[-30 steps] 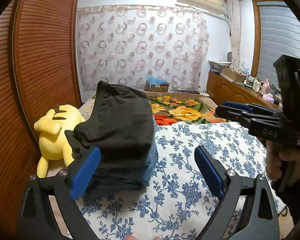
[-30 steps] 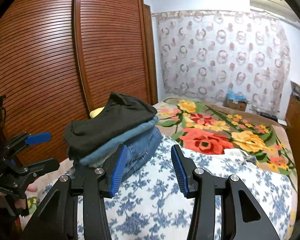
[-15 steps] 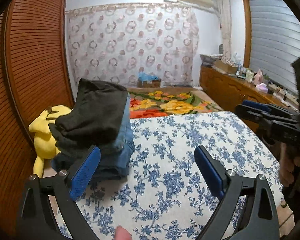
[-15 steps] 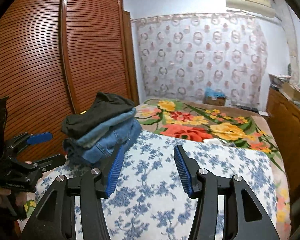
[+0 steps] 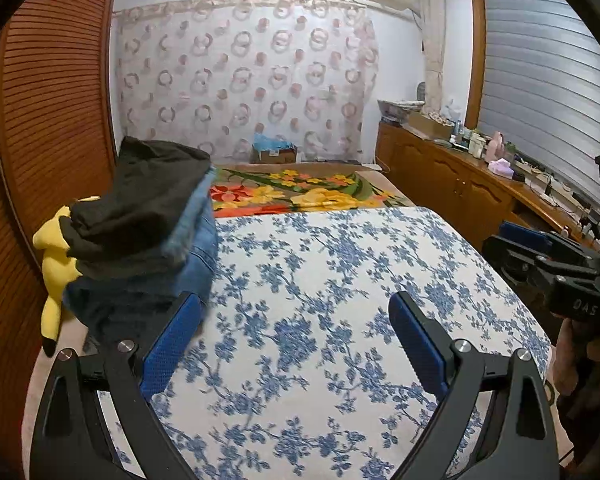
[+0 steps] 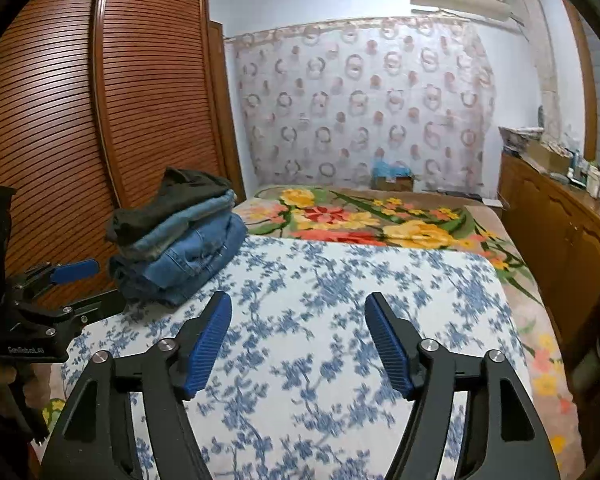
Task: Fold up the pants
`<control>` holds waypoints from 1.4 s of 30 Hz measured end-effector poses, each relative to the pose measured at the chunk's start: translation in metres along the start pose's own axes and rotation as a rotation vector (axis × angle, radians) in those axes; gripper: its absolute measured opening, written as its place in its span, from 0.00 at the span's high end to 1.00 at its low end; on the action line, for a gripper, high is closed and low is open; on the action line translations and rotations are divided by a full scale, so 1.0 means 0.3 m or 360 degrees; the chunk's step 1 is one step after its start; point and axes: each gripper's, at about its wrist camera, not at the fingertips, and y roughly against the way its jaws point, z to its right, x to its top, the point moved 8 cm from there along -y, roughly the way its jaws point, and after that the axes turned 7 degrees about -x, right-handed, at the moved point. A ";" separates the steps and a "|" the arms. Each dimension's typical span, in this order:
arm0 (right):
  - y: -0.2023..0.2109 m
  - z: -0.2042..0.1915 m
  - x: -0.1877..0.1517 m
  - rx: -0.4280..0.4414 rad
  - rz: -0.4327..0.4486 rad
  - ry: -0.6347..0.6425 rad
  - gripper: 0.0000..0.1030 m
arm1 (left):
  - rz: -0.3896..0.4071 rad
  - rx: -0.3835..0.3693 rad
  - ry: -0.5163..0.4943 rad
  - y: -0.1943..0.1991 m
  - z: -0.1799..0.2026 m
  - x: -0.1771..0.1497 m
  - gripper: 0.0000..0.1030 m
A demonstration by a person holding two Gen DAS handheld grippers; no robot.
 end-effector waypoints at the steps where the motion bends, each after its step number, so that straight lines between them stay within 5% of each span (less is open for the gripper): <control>1: 0.007 0.014 -0.008 -0.0023 -0.0010 -0.0010 0.28 | -0.0008 -0.0006 0.0002 -0.006 0.013 -0.006 0.07; 12: 0.092 0.054 0.005 -0.0224 -0.0029 -0.0054 0.23 | -0.0001 -0.0036 0.0005 0.001 0.091 -0.008 0.07; 29: 0.249 0.003 0.037 -0.0292 0.0164 -0.0095 0.23 | 0.0174 -0.0017 -0.0093 0.159 0.183 0.108 0.07; 42: 0.217 0.029 0.003 -0.0313 0.0182 -0.0094 0.23 | 0.0194 -0.0019 -0.0096 0.179 0.191 0.107 0.07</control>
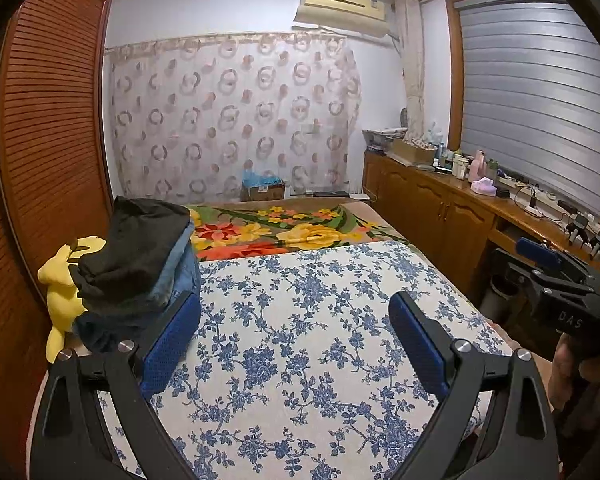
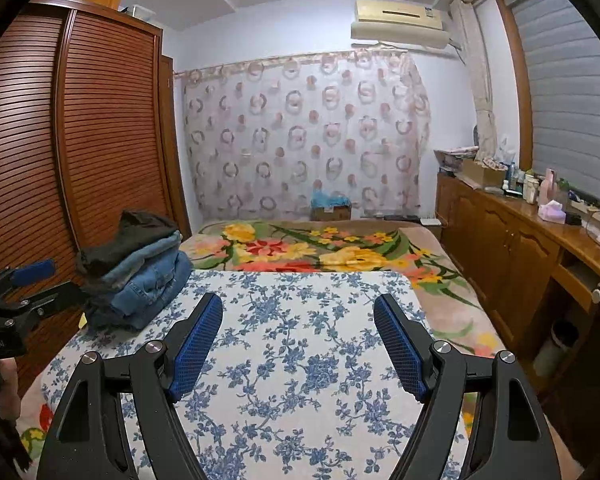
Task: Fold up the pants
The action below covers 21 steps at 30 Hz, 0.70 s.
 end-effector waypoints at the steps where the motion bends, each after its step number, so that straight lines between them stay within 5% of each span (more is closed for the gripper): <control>1: 0.000 -0.001 0.000 0.0000 0.0001 0.0000 0.23 | -0.0001 0.0002 -0.0001 0.000 -0.001 0.000 0.07; 21: 0.003 0.005 0.000 0.0014 0.0000 0.0009 0.23 | 0.0001 0.0003 0.0003 0.000 -0.005 0.000 0.07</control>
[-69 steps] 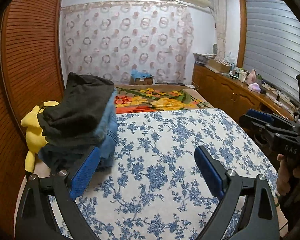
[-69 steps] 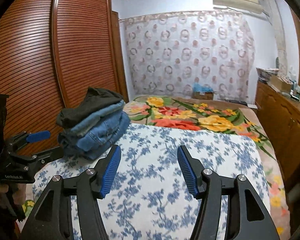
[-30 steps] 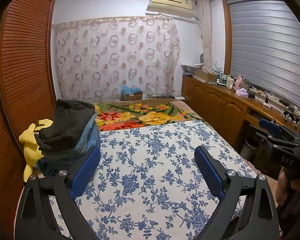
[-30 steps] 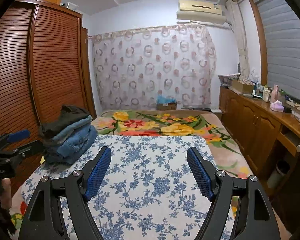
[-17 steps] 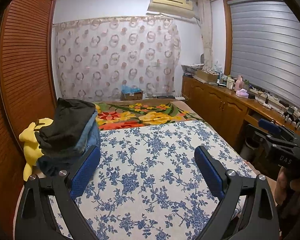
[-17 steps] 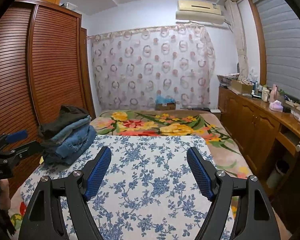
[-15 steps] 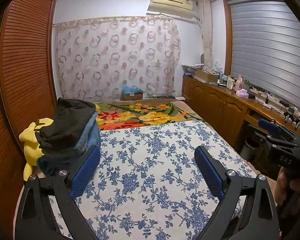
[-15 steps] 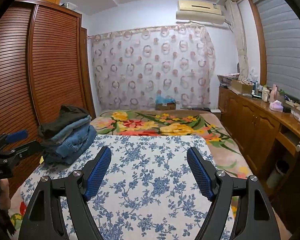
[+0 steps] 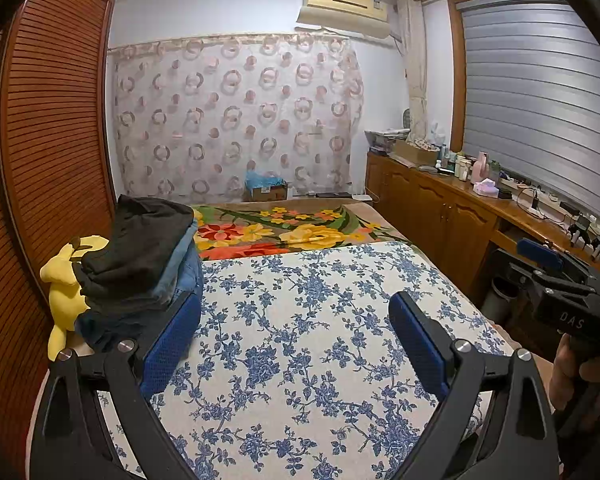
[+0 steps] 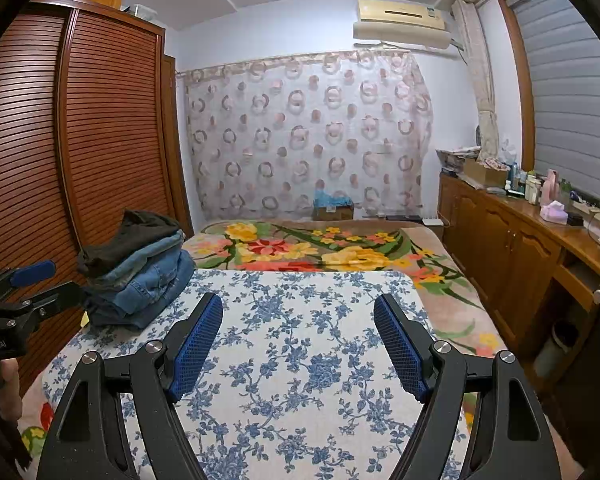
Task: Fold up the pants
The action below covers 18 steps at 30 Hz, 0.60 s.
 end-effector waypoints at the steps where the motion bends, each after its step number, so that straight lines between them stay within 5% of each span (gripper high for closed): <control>1: 0.000 0.000 0.000 -0.0002 0.0000 -0.0001 0.23 | 0.0001 0.0000 0.0000 0.000 0.000 0.000 0.07; 18: -0.006 -0.004 0.001 0.0000 0.0003 0.0003 0.23 | 0.0003 0.0000 -0.0001 0.001 0.000 -0.001 0.07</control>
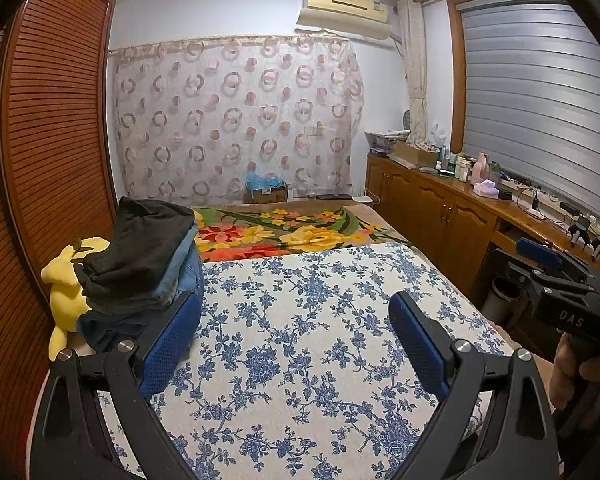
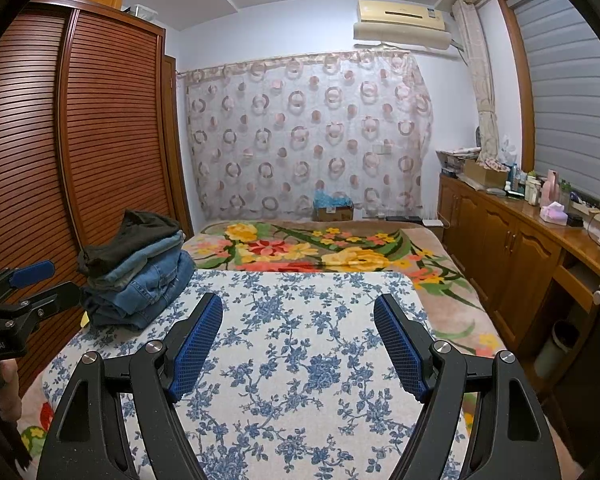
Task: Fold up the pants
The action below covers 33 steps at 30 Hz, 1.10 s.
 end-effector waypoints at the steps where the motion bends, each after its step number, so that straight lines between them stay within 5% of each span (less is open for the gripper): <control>1: -0.002 0.000 0.001 0.0000 -0.0001 0.0000 0.23 | 0.0000 -0.0001 0.0000 0.000 0.000 0.000 0.07; 33: -0.004 0.009 -0.008 0.0002 -0.0006 -0.0004 0.23 | 0.0003 0.0000 -0.0002 -0.001 0.002 -0.006 0.07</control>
